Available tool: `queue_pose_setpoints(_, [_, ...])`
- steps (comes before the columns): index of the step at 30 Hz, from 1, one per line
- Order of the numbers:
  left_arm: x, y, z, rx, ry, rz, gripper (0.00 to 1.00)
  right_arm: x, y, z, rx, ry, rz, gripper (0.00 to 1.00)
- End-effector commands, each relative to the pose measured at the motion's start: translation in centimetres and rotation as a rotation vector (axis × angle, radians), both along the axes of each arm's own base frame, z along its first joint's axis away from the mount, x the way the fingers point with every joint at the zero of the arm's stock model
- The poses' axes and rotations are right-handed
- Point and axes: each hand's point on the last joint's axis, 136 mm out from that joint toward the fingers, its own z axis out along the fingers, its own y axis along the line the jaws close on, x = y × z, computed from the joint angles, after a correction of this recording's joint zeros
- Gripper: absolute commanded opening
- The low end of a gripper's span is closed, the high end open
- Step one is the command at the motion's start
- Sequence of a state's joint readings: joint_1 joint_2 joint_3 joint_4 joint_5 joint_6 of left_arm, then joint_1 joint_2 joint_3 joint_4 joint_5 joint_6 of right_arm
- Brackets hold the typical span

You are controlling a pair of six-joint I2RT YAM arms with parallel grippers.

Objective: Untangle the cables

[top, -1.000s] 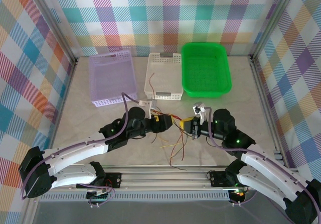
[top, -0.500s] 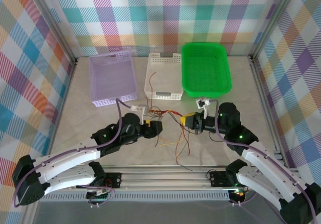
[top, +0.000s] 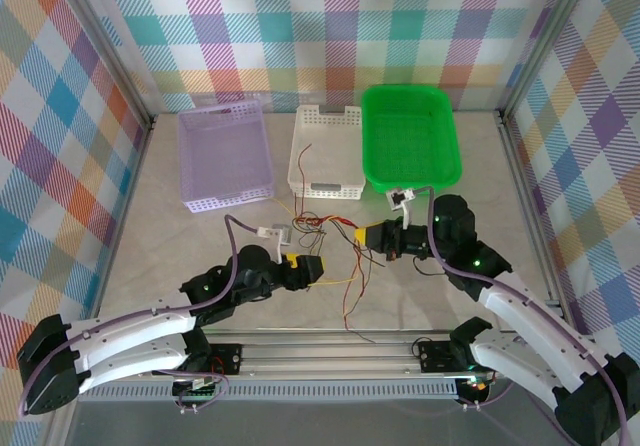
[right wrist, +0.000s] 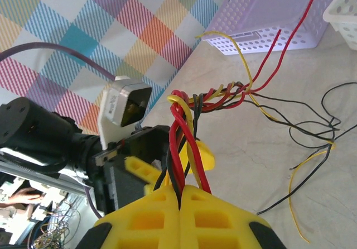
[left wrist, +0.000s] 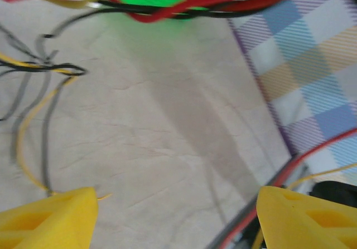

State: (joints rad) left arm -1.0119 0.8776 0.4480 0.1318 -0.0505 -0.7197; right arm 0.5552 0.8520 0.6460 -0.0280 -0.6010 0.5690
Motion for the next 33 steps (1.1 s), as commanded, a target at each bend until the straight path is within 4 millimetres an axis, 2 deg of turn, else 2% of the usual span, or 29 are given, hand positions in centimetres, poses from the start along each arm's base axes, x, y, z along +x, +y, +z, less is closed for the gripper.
queue_pose_setpoints(1, [-0.7, -2.0, 4.6, -0.180, -0.048, -0.041, 0.75, 0.0, 0.5, 1.5, 0.035, 0.009, 0.026, 0.00])
queue_pose_setpoints(3, [-0.8, -2.3, 5.1, -0.163, -0.056, -0.039, 0.75, -0.1, 0.6, 1.4, 0.036, 0.006, 0.037, 0.00])
queue_pose_setpoints(5, [-0.4, -1.7, 5.4, -0.136, -0.070, -0.006, 0.75, -0.4, 0.5, 1.4, 0.039, -0.001, 0.050, 0.00])
queue_pose_setpoints(9, [1.3, 2.2, 5.1, -0.019, -0.112, 0.173, 0.75, -1.6, 0.4, 1.7, 0.054, -0.026, 0.098, 0.00])
queue_pose_setpoints(11, [1.9, 4.3, 5.1, 0.043, -0.144, 0.250, 0.79, -2.3, 0.3, 1.9, 0.064, -0.043, 0.122, 0.00])
queue_pose_setpoints(14, [2.4, 5.8, 5.3, 0.124, -0.185, 0.283, 0.82, -3.2, 0.3, 2.2, 0.075, -0.054, 0.161, 0.00])
queue_pose_setpoints(19, [3.0, 5.9, 4.9, 0.209, -0.205, 0.254, 0.83, -4.4, 0.6, 2.8, 0.112, -0.048, 0.241, 0.00])
queue_pose_setpoints(25, [4.0, 6.2, 4.5, 0.182, -0.132, 0.257, 0.96, -5.2, 0.6, 3.3, 0.130, -0.078, 0.285, 0.00])
queue_pose_setpoints(29, [4.3, 4.9, 3.8, 0.132, -0.060, 0.215, 0.98, -5.7, 0.8, 3.5, 0.146, -0.088, 0.331, 0.00])
queue_pose_setpoints(33, [3.4, 1.9, 3.8, 0.045, -0.030, 0.080, 0.94, -5.8, 0.8, 3.8, 0.159, -0.102, 0.343, 0.00])
